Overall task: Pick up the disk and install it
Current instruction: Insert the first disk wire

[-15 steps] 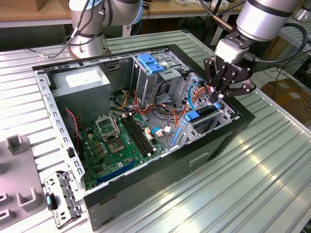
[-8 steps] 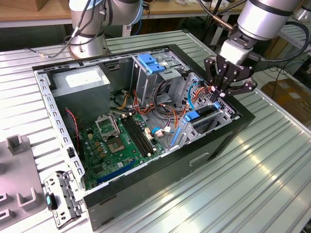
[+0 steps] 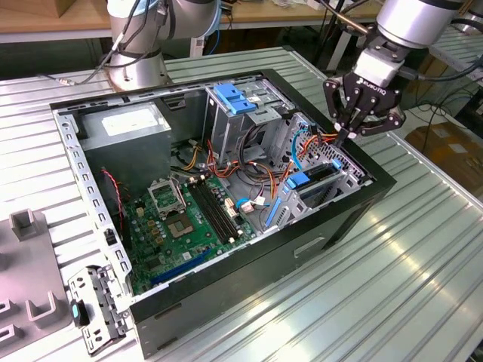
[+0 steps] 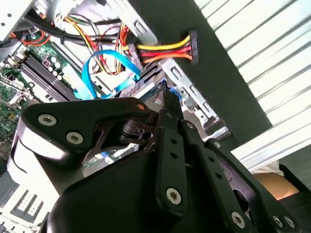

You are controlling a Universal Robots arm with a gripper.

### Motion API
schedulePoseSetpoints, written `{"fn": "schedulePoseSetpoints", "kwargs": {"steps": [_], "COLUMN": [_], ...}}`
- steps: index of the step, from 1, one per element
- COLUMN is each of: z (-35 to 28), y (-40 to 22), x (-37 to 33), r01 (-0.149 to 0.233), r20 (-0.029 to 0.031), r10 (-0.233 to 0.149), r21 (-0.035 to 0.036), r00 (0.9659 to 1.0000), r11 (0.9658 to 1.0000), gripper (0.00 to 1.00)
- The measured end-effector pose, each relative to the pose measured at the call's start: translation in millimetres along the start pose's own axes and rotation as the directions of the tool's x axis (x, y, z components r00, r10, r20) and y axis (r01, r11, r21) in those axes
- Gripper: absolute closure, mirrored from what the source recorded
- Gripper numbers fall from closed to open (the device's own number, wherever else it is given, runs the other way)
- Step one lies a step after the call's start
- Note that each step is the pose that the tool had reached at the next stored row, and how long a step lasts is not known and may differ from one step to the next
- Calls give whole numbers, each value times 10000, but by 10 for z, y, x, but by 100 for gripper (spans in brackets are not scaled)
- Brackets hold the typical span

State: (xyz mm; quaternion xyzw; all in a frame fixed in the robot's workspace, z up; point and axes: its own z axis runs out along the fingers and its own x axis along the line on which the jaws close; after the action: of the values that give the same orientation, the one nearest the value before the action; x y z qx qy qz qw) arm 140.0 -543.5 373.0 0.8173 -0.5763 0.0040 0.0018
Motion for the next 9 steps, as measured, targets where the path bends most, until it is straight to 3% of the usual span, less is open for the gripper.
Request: {"fn": "schedulePoseSetpoints", "kwargs": {"steps": [3, 9], "z": [1, 1], "y": [-109, -230], "x": [-65, -81], "r01": [37, 350], "r20": [1, 1], "r10": [-37, -350], "r21": [1, -1], "r00": [10000, 9994], "r11": [10000, 9994], "gripper": [89, 89]}}
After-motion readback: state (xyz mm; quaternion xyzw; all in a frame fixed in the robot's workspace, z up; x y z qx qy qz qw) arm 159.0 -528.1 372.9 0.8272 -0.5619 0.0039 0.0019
